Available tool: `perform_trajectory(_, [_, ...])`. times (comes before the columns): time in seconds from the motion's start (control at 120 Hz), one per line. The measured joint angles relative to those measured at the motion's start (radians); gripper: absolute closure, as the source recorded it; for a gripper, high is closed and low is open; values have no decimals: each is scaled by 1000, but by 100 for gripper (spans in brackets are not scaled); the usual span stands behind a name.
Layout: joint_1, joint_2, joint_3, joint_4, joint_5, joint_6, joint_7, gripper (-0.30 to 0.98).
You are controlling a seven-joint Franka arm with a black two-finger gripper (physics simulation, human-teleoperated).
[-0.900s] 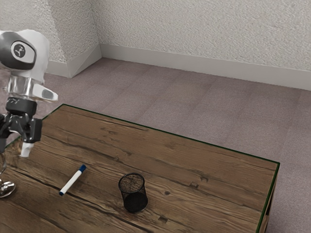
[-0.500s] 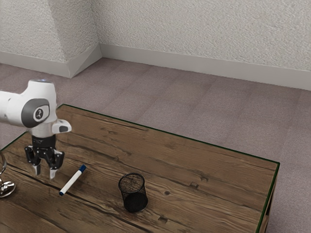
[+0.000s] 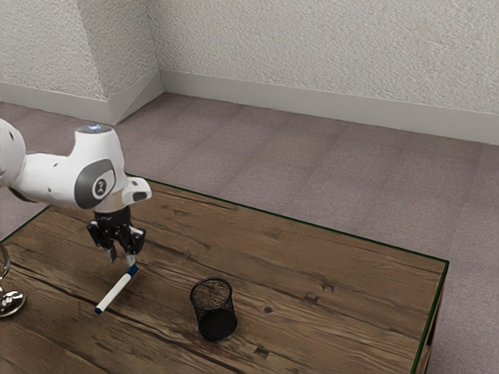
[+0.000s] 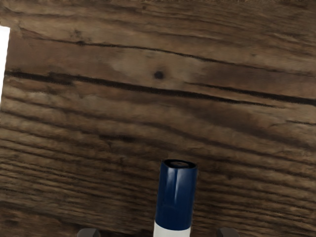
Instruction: Put the marker into the pen holder.
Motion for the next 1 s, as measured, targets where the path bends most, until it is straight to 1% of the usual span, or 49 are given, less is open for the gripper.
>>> perform_trajectory(0.167, [-22, -18, 5, -46, -11, 14, 24, 42])
perform_trajectory(0.358, [-24, -26, 13, -109, 29, 47, 49, 42])
perform_trajectory(0.517, [-41, 2, 13, -110, 37, 89, 66, 43])
perform_trajectory(0.833, [-39, 47, 13, -92, 40, 144, 89, 43])
perform_trajectory(0.883, [-39, 52, 13, -92, 39, 149, 92, 47])
perform_trajectory(1.0, [-42, 53, 14, -92, 49, 158, 88, 61])
